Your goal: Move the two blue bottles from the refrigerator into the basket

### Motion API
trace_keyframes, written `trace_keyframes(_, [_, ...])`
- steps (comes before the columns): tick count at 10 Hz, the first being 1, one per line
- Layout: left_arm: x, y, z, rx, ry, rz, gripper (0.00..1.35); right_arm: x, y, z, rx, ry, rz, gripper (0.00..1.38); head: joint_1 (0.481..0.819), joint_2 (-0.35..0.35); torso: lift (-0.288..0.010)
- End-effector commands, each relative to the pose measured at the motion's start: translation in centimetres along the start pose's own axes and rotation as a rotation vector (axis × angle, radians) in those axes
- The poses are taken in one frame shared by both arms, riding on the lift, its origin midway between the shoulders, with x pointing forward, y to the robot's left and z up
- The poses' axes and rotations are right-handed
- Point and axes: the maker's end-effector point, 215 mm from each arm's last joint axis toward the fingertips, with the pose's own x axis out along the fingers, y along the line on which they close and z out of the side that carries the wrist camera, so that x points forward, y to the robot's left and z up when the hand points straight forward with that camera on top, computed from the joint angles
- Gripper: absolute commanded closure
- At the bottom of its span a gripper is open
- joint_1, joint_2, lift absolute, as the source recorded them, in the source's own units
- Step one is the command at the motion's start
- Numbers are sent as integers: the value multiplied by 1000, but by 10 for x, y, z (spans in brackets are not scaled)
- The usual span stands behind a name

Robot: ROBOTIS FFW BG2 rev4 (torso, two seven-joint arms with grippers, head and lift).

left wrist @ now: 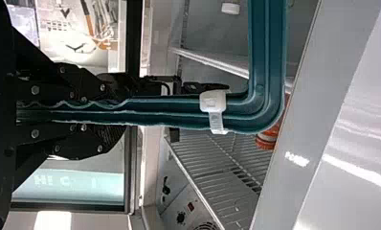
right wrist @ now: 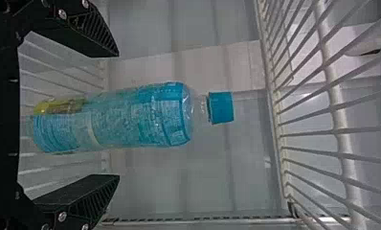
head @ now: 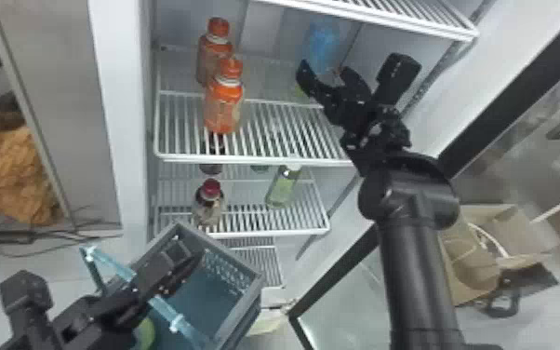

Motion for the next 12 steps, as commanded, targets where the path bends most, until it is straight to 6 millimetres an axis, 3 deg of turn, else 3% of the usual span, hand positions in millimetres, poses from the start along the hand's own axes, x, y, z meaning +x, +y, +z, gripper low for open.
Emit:
trace_keyframes(1, [2, -1, 0, 2, 5, -1, 1202, 12, 0, 0, -5, 11, 2, 150, 695, -341, 0])
trace_keyframes(6, [2, -1, 1, 1, 4, -4, 1202, 31, -8, -10, -21, 50, -22, 200, 695, -329, 0])
trace_keyframes(7, [2, -1, 2, 1, 4, -4, 1202, 35, -10, -10, -32, 58, -23, 372, 695, -329, 0])
trace_keyframes(8, [2, -1, 2, 1, 4, -4, 1202, 39, -10, -10, -36, 64, -19, 785, 695, -331, 0])
trace_keyframes(9, [3, -1, 1, 0, 6, -5, 1202, 40, -8, -10, -16, 62, -14, 1067, 695, -331, 0])
trace_keyframes(10, [3, -1, 1, 0, 6, -5, 1202, 39, -8, -13, -16, 67, -13, 1250, 695, -328, 0])
trace_keyframes(12, [3, -1, 2, 2, 4, -5, 1202, 37, -3, -12, -23, 63, -4, 1250, 695, -327, 0])
